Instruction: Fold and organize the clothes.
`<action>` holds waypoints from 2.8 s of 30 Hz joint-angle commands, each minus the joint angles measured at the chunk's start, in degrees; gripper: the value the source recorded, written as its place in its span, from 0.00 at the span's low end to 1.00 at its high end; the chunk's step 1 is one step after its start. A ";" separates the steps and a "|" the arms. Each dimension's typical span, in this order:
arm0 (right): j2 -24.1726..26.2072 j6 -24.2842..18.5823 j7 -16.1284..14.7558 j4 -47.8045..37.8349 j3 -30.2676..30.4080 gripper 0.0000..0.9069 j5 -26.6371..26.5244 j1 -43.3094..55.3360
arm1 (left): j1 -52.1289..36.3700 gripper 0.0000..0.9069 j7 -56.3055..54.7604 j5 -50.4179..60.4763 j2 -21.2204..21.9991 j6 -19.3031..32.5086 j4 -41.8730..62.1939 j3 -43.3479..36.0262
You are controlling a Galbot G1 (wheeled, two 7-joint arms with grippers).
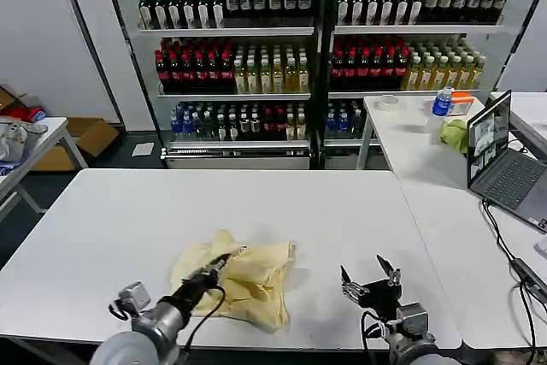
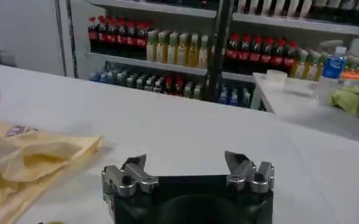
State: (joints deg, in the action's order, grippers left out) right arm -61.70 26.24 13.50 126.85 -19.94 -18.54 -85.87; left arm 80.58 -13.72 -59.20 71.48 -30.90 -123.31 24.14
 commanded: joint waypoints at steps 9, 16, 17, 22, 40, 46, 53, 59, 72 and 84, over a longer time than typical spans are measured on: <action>-0.61 -0.24 0.01 1.12 0.43 1.00 0.92 -0.20 | -1.90 1.00 2.47 11.27 5.19 1.34 2.41 -9.08; -0.24 -0.32 -0.01 1.55 -0.09 1.00 1.06 -0.49 | -0.05 1.00 4.79 6.08 5.24 1.10 -3.64 -7.17; -0.22 -0.33 -0.01 1.54 -0.04 1.00 1.07 -0.43 | 0.13 1.00 4.80 4.94 5.27 1.08 -4.36 -6.82; -0.61 -0.37 -0.03 1.20 0.54 1.00 1.07 0.18 | 2.55 1.00 4.34 -0.25 4.10 1.30 -6.87 -1.50; -1.22 -0.55 -0.12 -1.30 2.74 1.00 0.96 3.67 | 7.08 1.00 4.53 -5.33 -11.75 -2.38 1.65 18.86; -0.69 -0.33 -0.13 -1.83 3.06 1.00 0.58 4.80 | 4.34 1.00 6.18 -4.65 -12.20 -2.42 9.03 16.92; -0.10 -0.38 -0.12 -2.74 2.89 1.00 0.24 5.34 | 3.32 1.00 6.84 -5.46 -11.54 -2.41 12.46 15.61; -0.18 -0.43 -0.12 -2.66 2.96 1.00 0.18 5.41 | 3.76 1.00 7.81 -5.15 -10.89 -2.48 13.03 14.34; 0.31 -0.47 -0.14 -2.27 2.75 1.00 0.00 5.17 | 1.66 1.00 8.98 -5.07 -8.08 -2.49 13.60 11.05; 0.54 -0.47 -0.09 -2.09 2.51 1.00 -0.31 5.07 | -0.63 1.00 8.97 -4.67 -6.41 -2.42 13.41 8.92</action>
State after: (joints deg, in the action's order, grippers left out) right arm -61.13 25.80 13.36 124.78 -17.48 -18.83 -80.86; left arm 81.35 -4.79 -63.90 64.36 -33.10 -110.61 34.43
